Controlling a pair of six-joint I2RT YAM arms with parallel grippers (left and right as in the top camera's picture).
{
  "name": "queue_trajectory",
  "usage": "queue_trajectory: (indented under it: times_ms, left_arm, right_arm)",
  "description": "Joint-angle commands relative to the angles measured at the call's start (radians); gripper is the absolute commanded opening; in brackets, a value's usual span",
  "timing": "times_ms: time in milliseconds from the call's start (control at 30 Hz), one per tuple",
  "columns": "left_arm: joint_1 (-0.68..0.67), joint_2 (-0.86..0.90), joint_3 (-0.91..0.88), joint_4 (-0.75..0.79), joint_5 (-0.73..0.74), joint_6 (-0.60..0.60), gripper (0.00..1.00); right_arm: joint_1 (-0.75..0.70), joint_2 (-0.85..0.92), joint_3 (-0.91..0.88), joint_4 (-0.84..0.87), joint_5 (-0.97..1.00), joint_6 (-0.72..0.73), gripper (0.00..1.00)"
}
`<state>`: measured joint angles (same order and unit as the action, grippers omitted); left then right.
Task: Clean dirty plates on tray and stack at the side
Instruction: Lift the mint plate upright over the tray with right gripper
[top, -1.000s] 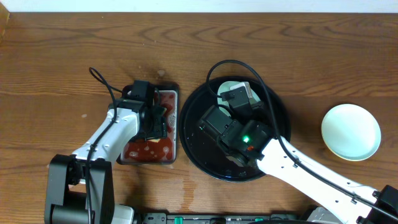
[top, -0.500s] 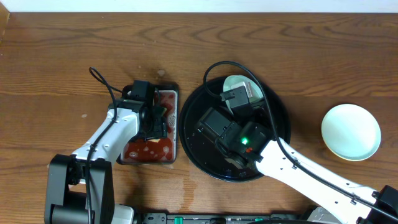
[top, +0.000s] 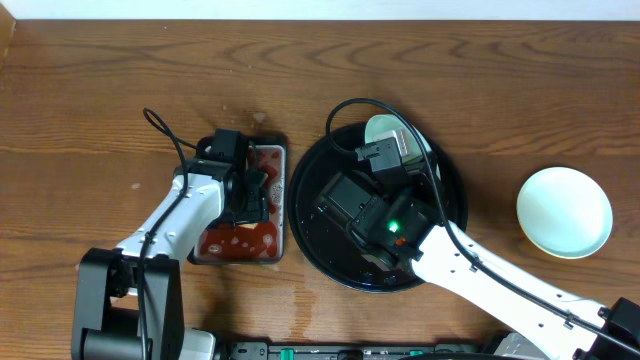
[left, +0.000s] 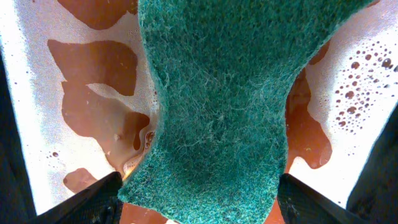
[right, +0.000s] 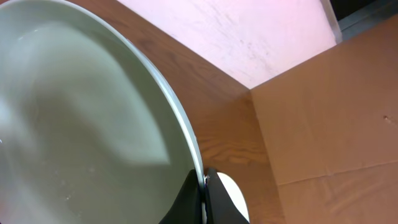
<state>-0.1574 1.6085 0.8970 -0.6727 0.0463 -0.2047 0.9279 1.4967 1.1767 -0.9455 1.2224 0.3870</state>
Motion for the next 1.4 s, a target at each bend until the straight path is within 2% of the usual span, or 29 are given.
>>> queue_trajectory:
  times_ms: [0,467,667,733,833,867,933,967,1033,1133,1200,1300,1367]
  left_arm:
    - [0.004,0.004,-0.01,0.0,-0.005,0.009,0.79]
    - [0.004,0.004,-0.01,0.001,-0.005,0.008,0.79]
    - [0.004,0.004,-0.01,0.001,-0.005,0.007,0.79]
    - [0.004,0.004,-0.01,0.001,-0.005,0.005,0.79]
    - [0.004,0.004,-0.01,0.001,-0.005,0.005,0.79]
    - [0.004,0.004,-0.01,0.001,-0.005,0.005,0.79]
    - [0.004,0.004,-0.01,0.001,-0.005,0.005,0.79]
    - [0.004,0.004,-0.01,0.001,-0.005,0.005,0.79]
    - [0.004,0.004,-0.01,0.001,-0.005,0.005,0.79]
    - [0.004,0.004,-0.01,0.001,-0.005,0.005,0.79]
    - [0.004,0.004,-0.01,0.001,-0.005,0.005,0.79]
    - [0.004,0.004,-0.01,0.003,-0.005,0.005,0.79]
    - [0.004,0.004,-0.01,0.003,-0.005,0.005,0.79]
  right_arm:
    - [0.007,-0.021,0.0,0.003,0.061,0.024,0.01]
    - [0.007,-0.021,0.0,0.003,0.094,-0.001,0.01]
    - [0.007,-0.02,0.0,0.026,0.175,-0.036,0.01]
    - [0.006,-0.02,0.0,0.027,0.203,-0.093,0.01]
    - [-0.019,-0.02,0.0,0.065,0.275,-0.045,0.01]
    - [-0.018,-0.02,0.0,0.104,0.206,-0.064,0.01]
    - [-0.014,-0.02,0.0,0.122,0.119,-0.211,0.01]
    - [-0.022,-0.02,0.0,0.118,0.144,-0.213,0.01]
    - [-0.034,-0.021,0.0,0.136,0.158,-0.099,0.01]
    - [-0.035,-0.02,0.0,0.137,0.16,-0.153,0.01]
    - [-0.043,-0.025,0.0,0.154,0.147,-0.095,0.01]
    - [-0.049,-0.025,0.0,0.155,0.141,-0.144,0.01]
    - [-0.061,-0.027,0.0,0.153,0.122,-0.081,0.01]
